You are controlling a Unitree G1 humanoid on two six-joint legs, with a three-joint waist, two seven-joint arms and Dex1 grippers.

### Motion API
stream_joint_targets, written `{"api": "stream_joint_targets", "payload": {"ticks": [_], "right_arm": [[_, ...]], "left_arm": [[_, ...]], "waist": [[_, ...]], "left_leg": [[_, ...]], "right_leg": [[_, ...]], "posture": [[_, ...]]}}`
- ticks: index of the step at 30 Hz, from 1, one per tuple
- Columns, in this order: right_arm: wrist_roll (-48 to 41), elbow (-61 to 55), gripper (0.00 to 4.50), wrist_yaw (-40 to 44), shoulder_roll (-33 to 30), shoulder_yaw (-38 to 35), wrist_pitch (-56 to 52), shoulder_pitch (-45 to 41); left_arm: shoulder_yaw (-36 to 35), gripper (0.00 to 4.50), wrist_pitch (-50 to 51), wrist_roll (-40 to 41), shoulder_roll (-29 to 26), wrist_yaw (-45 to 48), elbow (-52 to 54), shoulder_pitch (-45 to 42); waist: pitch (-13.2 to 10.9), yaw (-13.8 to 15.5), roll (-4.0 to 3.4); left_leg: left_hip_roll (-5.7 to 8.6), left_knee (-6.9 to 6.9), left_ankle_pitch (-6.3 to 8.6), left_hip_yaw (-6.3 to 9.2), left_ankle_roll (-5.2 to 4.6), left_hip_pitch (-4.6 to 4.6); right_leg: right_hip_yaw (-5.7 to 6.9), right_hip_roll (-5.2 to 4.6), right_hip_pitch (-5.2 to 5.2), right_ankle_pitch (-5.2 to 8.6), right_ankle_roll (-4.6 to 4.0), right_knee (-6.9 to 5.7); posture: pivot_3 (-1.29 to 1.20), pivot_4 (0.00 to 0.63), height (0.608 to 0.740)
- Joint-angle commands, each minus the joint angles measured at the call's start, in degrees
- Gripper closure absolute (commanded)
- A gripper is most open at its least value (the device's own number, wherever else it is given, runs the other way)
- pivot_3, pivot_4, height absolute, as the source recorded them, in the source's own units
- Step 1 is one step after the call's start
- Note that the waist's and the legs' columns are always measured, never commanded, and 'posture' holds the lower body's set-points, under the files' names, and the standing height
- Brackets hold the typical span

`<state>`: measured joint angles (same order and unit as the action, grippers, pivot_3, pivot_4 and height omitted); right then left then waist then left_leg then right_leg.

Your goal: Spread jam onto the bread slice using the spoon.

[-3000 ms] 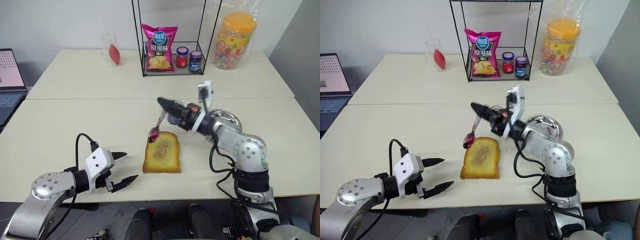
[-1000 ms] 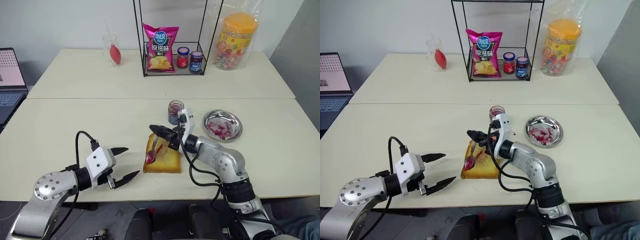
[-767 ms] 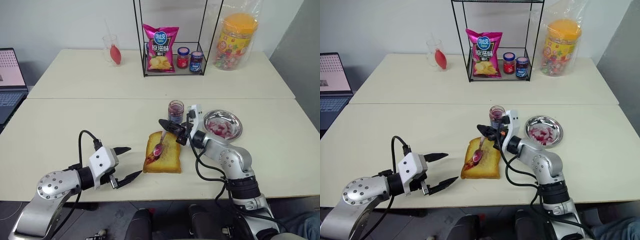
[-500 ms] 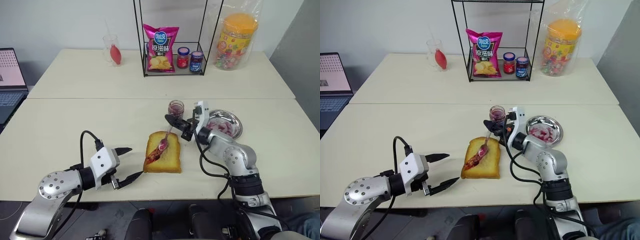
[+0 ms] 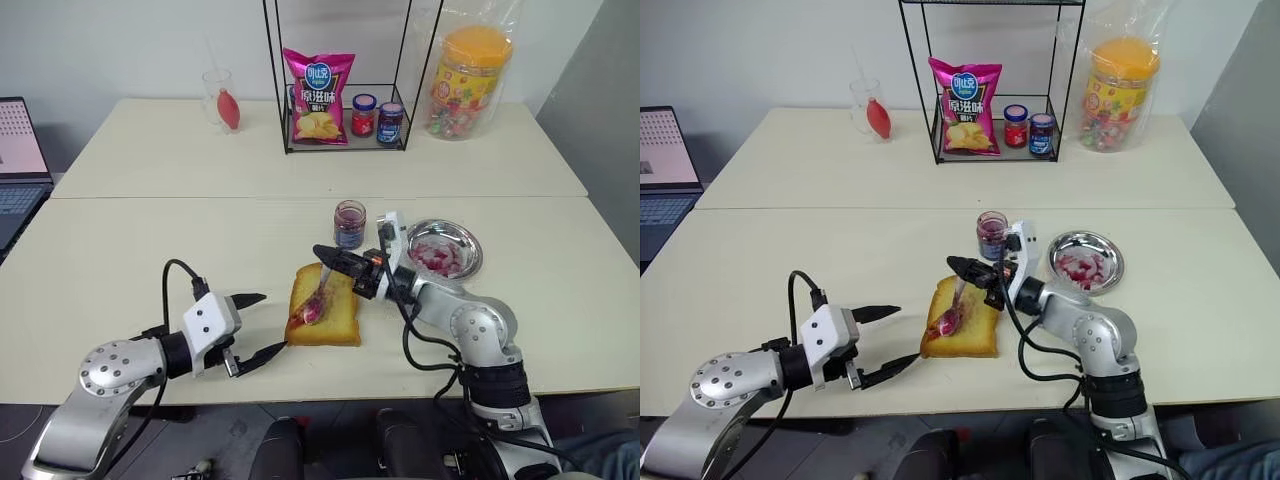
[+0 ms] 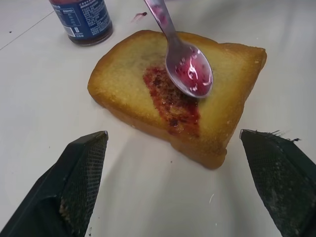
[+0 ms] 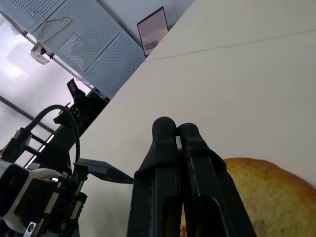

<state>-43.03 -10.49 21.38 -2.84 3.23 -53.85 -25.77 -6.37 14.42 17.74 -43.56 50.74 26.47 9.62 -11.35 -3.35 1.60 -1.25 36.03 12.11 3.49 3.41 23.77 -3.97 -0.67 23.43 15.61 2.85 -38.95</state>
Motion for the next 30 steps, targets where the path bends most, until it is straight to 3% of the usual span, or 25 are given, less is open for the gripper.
{"api": "stream_joint_targets", "payload": {"ticks": [1,12,18,23,30], "right_arm": [[2.3,1.1,4.45,0.9,-0.5,0.2,3.0,-0.1],[5.3,8.5,4.45,-4.1,-1.1,-6.2,6.3,-3.8],[1.7,4.8,4.45,-4.8,-2.3,-8.9,3.3,-4.3],[-5.9,-2.2,4.45,-6.0,-0.3,-9.9,-3.0,-4.1],[-4.0,-1.7,4.45,-9.6,5.0,-6.2,-1.8,-3.8]], "left_arm": [[0.3,0.0,-0.9,0.0,0.1,0.0,1.2,-0.6],[1.3,0.0,-1.1,-0.2,0.3,-0.4,1.1,-1.0],[1.9,0.0,-1.0,-0.4,0.5,-0.6,0.6,-2.3],[1.3,0.0,-1.2,-0.4,0.6,-0.7,0.3,-2.1],[1.3,0.0,-1.2,-0.4,0.5,-0.8,0.3,-2.1]], "waist": [[0.0,0.0,0.0],[0.0,0.0,0.0],[0.0,0.1,0.0],[0.0,0.0,-0.01],[0.0,-0.1,-0.01]], "left_leg": [[-0.06,0.0,0.0,-0.01,0.0,0.0],[-0.4,0.0,0.0,-0.01,0.0,-0.17],[-0.4,0.0,0.0,-0.05,0.0,-0.16],[-0.43,-0.03,0.0,-0.06,0.0,-0.16],[-0.51,-0.07,0.0,-0.05,0.0,-0.16]], "right_leg": [[-0.01,0.07,0.0,0.0,-0.01,0.01],[-0.06,0.52,-0.02,-0.11,-0.2,-0.03],[-0.1,0.52,-0.03,-0.11,-0.2,-0.02],[-0.11,0.54,-0.01,-0.1,-0.21,-0.02],[-0.11,0.63,0.04,-0.08,-0.24,-0.03]], "posture": [[0.0,0.15,0.74],[0.0,0.15,0.74],[0.0,0.15,0.74],[0.0,0.15,0.74],[0.0,0.15,0.74]]}}
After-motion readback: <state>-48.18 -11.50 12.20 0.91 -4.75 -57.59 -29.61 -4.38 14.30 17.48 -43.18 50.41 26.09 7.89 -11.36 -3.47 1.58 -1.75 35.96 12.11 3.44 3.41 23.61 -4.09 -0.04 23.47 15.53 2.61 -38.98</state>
